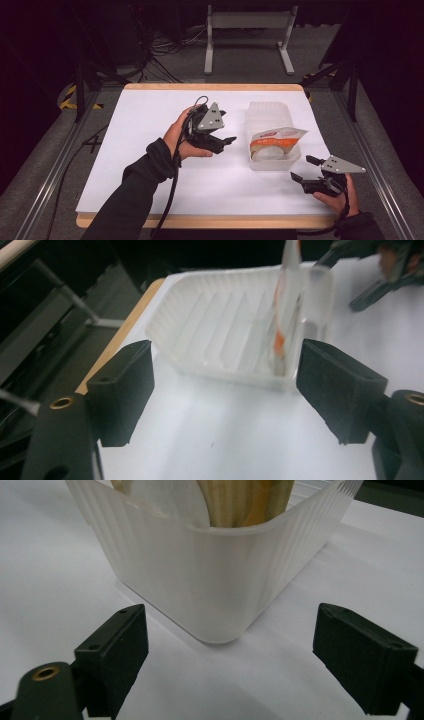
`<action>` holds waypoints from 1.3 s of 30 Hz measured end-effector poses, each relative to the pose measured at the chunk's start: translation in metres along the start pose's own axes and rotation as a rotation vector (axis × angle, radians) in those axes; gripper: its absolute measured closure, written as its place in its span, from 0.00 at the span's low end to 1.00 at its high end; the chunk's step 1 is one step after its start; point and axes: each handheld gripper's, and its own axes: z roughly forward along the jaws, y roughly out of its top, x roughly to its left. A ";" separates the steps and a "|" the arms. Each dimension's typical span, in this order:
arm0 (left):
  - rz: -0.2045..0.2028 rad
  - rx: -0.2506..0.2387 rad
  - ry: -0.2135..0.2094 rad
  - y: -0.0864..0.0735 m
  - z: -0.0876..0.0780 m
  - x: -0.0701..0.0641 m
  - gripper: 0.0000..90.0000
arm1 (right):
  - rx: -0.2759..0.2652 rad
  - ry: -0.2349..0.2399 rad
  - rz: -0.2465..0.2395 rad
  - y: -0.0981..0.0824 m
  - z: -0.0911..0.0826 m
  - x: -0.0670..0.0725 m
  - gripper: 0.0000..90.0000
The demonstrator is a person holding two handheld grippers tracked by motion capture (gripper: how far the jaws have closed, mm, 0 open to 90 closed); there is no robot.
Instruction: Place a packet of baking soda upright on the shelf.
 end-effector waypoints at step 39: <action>-0.205 0.162 0.158 -0.171 -0.036 -0.001 0.12 | 0.003 0.000 -0.048 0.005 -0.004 0.006 0.17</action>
